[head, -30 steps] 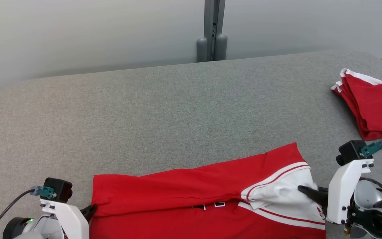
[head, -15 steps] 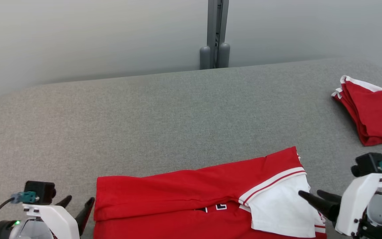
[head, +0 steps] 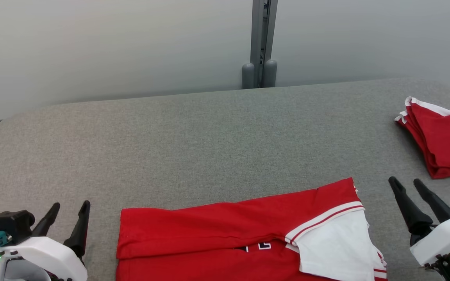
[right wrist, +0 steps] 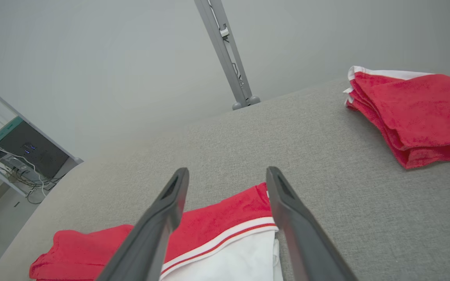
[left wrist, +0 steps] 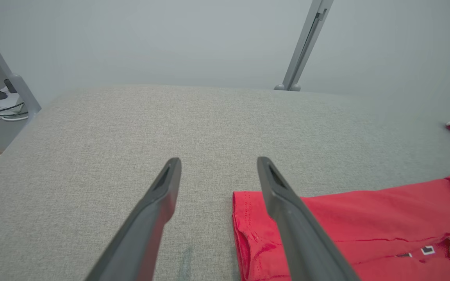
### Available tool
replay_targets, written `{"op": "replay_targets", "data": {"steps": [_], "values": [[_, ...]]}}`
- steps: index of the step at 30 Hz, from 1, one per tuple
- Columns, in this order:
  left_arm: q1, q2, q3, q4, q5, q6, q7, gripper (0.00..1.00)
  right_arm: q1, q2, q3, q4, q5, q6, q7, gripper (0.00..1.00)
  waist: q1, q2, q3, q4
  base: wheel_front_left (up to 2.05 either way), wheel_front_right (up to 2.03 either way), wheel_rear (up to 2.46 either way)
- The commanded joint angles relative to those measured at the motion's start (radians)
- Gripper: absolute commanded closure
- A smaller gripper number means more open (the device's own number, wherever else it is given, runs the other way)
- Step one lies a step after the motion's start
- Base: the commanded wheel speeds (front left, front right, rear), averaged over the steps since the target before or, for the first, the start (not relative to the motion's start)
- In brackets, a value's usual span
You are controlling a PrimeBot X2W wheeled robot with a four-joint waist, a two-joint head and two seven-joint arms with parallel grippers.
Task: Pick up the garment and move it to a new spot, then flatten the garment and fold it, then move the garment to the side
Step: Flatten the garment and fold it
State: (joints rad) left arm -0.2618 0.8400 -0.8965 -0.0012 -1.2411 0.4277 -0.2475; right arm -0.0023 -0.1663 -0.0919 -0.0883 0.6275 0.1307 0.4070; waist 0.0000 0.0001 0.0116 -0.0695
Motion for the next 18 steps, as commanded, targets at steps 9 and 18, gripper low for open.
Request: {"op": "replay_targets", "data": {"steps": [9, 18], "values": [[0.141, -0.143, 0.244, -0.008, 0.196, 0.0, -0.018, 0.0, 0.011, 0.041, 0.035, 0.218, -0.113, 0.0, -0.347, 0.0, 0.0, -0.0001, 0.006, 0.016, 0.0, 0.0, 0.0], [0.254, -0.306, 0.435, 0.012, 0.39, -0.104, -0.018, 0.0, -0.048, 0.043, 0.098, 0.483, -0.087, 0.0, -0.46, 0.0, 0.0, -0.0001, -0.004, 0.031, 0.0, 0.0, 0.0]]}}
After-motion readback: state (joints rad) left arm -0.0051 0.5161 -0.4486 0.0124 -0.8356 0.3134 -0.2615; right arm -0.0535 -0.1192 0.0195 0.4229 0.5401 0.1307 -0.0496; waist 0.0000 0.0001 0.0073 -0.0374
